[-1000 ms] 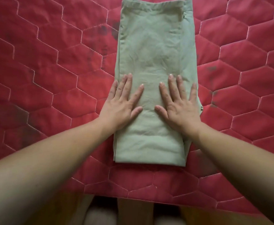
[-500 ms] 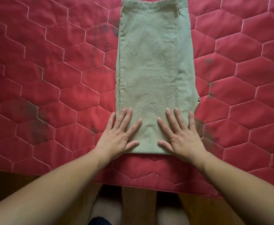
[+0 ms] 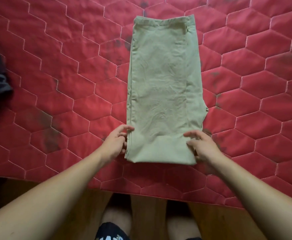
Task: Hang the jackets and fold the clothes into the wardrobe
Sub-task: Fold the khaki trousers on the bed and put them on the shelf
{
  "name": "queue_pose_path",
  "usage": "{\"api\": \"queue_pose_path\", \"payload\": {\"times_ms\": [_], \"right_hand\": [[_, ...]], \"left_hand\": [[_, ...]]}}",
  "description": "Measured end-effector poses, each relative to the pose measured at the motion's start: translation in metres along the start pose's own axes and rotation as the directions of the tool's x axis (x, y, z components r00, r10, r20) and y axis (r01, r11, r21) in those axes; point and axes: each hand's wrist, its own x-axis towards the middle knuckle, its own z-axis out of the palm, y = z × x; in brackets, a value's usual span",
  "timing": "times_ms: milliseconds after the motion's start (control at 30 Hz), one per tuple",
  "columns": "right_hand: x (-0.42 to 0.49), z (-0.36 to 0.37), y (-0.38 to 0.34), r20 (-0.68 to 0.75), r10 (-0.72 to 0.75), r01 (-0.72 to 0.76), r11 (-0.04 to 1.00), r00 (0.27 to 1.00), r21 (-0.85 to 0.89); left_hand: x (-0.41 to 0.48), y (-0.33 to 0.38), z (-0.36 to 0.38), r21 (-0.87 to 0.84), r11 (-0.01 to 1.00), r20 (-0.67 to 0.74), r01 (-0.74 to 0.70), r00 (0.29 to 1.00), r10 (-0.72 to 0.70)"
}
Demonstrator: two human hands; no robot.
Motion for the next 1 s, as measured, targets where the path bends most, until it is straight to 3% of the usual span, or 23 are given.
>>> {"api": "queue_pose_path", "payload": {"times_ms": [100, 200, 333, 367, 433, 500, 533, 600, 633, 667, 700, 733, 767, 833, 900, 967, 1000], "right_hand": [[-0.003, -0.018, -0.020, 0.262, 0.053, -0.094, 0.985, 0.964, 0.148], [-0.001, -0.032, -0.029, 0.427, 0.048, -0.100, 0.990, 0.903, 0.100], [0.004, -0.038, -0.032, 0.443, -0.120, 0.194, 0.973, 0.888, -0.124], [0.003, -0.041, -0.034, 0.424, -0.213, 0.327, 0.919, 0.880, -0.218], [0.003, -0.047, -0.039, 0.376, -0.445, 0.581, 0.660, 0.813, -0.477], [0.006, -0.052, -0.041, 0.346, -0.612, 0.658, 0.405, 0.711, -0.635], [0.009, -0.052, -0.041, 0.351, -0.673, 0.686, 0.324, 0.651, -0.651], [0.017, -0.048, -0.041, 0.368, -0.769, 0.750, 0.211, 0.523, -0.627], [0.019, -0.044, -0.042, 0.341, -0.803, 0.762, 0.201, 0.488, -0.616], [0.020, -0.040, -0.046, 0.295, -0.830, 0.764, 0.220, 0.473, -0.606], [0.021, -0.037, -0.049, 0.233, -0.852, 0.760, 0.254, 0.468, -0.599], [0.020, -0.034, -0.054, 0.167, -0.869, 0.752, 0.290, 0.467, -0.592], [0.019, -0.031, -0.060, 0.108, -0.880, 0.737, 0.314, 0.463, -0.598], [0.020, -0.030, -0.073, 0.058, -0.897, 0.725, 0.314, 0.438, -0.613], [0.024, -0.032, -0.088, 0.054, -0.908, 0.748, 0.308, 0.416, -0.588], [0.024, -0.036, -0.108, -0.017, -0.874, 0.753, 0.428, 0.485, -0.499], [0.025, -0.038, -0.121, -0.058, -0.840, 0.742, 0.506, 0.539, -0.439]], "left_hand": [[0.003, 0.009, -0.013, 0.077, 0.997, 0.122, -0.025, 0.992, 0.016], [0.004, 0.011, -0.020, 0.198, 0.970, 0.184, -0.138, 0.978, 0.102], [0.003, 0.023, -0.020, 0.052, 0.993, 0.166, -0.110, 0.981, 0.100], [0.002, 0.027, -0.020, -0.004, 0.993, 0.161, -0.119, 0.980, 0.118], [0.001, 0.035, -0.022, -0.075, 0.983, 0.180, -0.169, 0.967, 0.180], [-0.003, 0.037, -0.020, 0.066, 0.953, 0.204, -0.296, 0.939, 0.277], [-0.004, 0.037, -0.019, 0.246, 0.877, 0.213, -0.412, 0.906, 0.366], [0.000, 0.033, -0.018, 0.586, 0.565, 0.288, -0.581, 0.801, 0.524], [0.004, 0.026, -0.015, 0.691, 0.366, 0.361, -0.623, 0.736, 0.573], [0.004, 0.025, -0.014, 0.750, 0.316, 0.344, -0.581, 0.751, 0.564], [0.004, 0.027, -0.011, 0.788, 0.337, 0.273, -0.515, 0.783, 0.558], [0.006, 0.028, -0.008, 0.769, 0.479, 0.161, -0.424, 0.852, 0.497], [0.012, 0.028, -0.005, 0.722, 0.581, 0.078, -0.376, 0.878, 0.472], [0.024, 0.030, -0.004, 0.627, 0.686, -0.027, -0.369, 0.869, 0.493], [0.034, 0.037, -0.009, 0.530, 0.698, -0.042, -0.482, 0.807, 0.589], [0.035, 0.049, -0.010, 0.500, 0.654, -0.021, -0.568, 0.746, 0.665], [0.033, 0.060, -0.012, 0.458, 0.683, -0.050, -0.570, 0.750, 0.660]]}}
